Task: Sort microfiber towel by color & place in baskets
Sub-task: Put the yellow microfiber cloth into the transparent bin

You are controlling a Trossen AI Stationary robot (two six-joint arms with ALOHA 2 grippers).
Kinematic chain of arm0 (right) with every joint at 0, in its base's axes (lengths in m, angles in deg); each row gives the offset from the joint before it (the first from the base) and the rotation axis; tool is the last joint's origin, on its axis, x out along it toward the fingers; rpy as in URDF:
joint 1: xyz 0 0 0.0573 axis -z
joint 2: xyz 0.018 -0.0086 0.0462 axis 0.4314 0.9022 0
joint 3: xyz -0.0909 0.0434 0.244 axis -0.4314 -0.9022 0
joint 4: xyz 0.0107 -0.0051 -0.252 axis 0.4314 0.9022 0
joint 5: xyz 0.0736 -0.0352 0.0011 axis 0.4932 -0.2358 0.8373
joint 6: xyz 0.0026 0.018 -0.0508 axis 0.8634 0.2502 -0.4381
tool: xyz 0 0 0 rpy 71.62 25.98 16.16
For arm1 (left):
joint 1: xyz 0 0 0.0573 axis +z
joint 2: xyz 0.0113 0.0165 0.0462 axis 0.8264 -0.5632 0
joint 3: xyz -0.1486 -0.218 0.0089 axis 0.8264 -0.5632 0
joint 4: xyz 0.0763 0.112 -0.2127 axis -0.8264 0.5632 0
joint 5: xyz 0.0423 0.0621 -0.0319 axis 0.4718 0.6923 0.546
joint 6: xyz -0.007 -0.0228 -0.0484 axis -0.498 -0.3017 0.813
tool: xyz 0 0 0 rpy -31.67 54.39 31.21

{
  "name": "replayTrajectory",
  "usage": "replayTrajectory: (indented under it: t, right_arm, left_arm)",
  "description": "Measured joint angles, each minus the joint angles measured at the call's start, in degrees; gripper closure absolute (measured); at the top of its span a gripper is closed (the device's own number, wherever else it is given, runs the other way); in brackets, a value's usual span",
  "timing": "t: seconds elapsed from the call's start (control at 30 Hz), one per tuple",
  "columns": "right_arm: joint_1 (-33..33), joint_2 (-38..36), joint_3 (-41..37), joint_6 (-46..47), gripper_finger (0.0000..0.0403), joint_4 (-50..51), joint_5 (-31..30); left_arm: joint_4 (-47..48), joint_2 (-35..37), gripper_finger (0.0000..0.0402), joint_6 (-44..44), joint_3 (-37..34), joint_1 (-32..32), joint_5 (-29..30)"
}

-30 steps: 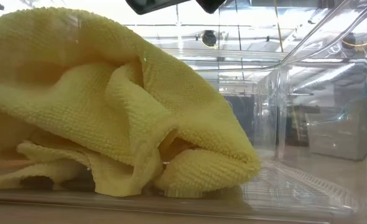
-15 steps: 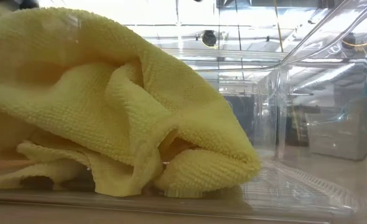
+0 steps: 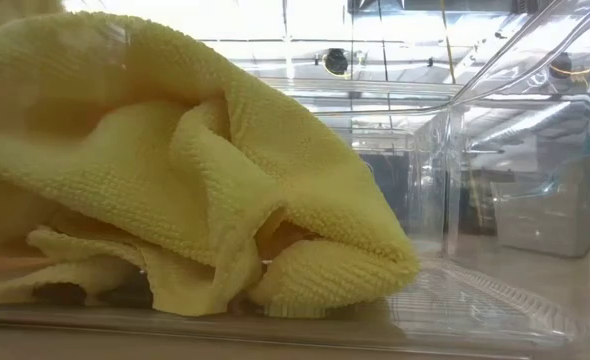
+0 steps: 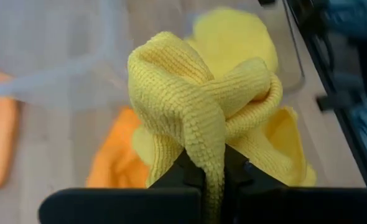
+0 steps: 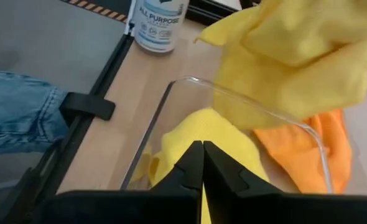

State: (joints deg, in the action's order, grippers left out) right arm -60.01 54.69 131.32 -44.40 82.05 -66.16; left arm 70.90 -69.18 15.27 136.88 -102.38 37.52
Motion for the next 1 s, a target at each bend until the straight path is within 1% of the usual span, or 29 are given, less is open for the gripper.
replayTrajectory:
  t: [0.1,0.23,0.3,0.43,0.5,0.57,0.67,0.73,0.87,1.0]
  right_arm:
    - [0.0,0.0,0.0,-1.8,0.0403,-1.2,-3.2]
    - [0.0,0.0,0.0,-6.5,0.0402,-4.8,-7.7]
    - [-0.1,0.0,0.0,-10.4,0.0399,-8.4,-11.4]
    - [-0.5,0.0,0.0,-19.0,0.0385,-17.3,-20.2]
    - [-0.5,0.0,0.0,-24.6,0.0377,-22.8,-22.4]
    - [-0.5,0.0,0.0,-29.6,0.0365,-27.4,-23.0]
    - [-0.7,0.0,0.0,-33.7,0.0337,-31.9,-23.9]
    - [-1.2,0.0,0.0,-34.8,0.0313,-33.4,-25.8]
    - [-3.3,0.0,0.0,-37.0,0.0256,-33.3,-31.3]
    - [-6.2,0.0,0.0,-42.1,0.0205,-33.7,-32.5]
  left_arm:
    - [-0.9,0.8,0.0390,0.0,1.1,0.0,4.4]
    - [-5.0,2.3,0.0390,-1.6,2.3,0.0,10.0]
    - [-8.7,2.8,0.0390,-4.1,2.6,0.0,11.7]
    - [-16.1,2.9,0.0390,-10.1,2.6,0.0,12.3]
    - [-19.3,2.5,0.0390,-13.1,2.6,0.0,13.2]
    - [-22.0,1.8,0.0390,-16.0,2.6,0.0,16.5]
    - [-25.2,0.4,0.0390,-19.8,2.6,-0.4,21.1]
    - [-27.0,-1.0,0.0390,-21.9,2.6,-0.4,22.9]
    - [-29.2,-3.7,0.0390,-22.9,2.6,-0.3,23.5]
    - [-31.9,-7.0,0.0390,-22.9,2.6,-0.3,23.5]
